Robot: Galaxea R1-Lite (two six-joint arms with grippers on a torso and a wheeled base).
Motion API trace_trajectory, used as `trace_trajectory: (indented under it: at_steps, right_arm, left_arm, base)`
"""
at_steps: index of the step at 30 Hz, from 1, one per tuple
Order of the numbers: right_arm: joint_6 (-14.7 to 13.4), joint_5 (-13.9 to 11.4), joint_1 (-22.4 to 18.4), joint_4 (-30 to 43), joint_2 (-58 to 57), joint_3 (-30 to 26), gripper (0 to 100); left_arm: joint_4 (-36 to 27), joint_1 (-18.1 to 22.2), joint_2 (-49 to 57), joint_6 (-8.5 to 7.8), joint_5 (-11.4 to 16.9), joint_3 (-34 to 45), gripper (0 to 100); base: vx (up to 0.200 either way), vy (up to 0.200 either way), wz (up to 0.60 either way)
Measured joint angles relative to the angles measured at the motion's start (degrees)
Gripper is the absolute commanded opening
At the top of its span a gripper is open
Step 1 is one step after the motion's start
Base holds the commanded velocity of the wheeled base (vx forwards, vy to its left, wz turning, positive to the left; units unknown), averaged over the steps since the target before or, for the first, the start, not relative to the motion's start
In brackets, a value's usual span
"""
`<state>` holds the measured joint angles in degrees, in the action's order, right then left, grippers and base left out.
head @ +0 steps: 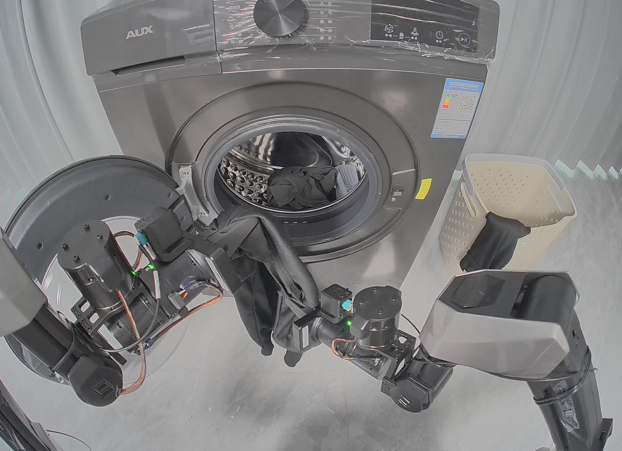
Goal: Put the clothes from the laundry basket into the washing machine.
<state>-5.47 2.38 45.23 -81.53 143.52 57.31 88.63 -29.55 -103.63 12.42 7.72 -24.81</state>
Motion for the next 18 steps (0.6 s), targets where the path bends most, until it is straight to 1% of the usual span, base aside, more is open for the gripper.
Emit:
trace_trajectory:
  at_steps: [6,10,14,18]
  right_arm:
    - [-0.1,-1.6,1.3,-1.0,-7.2,-9.4,0]
    - [0.0,-2.8,1.2,-1.3,-12.5,-16.3,0]
    - [-0.1,-5.3,0.8,-3.9,-16.5,-23.4,0]
    - [-0.5,-7.9,0.2,-6.0,-19.1,-29.4,0]
  left_arm:
    - [0.0,0.5,-0.5,-0.02,0.0,-0.1,0]
    - [0.0,0.9,-0.7,-0.05,-0.1,-0.2,0]
    - [0.0,1.5,-0.9,-0.06,-0.1,-0.1,0]
    - [0.0,2.2,-1.1,-0.06,-0.1,-0.2,0]
  base:
    - [0.000,0.000,0.00]
    - [0.000,0.000,0.00]
    - [0.000,0.000,0.00]
    - [0.000,0.000,0.00]
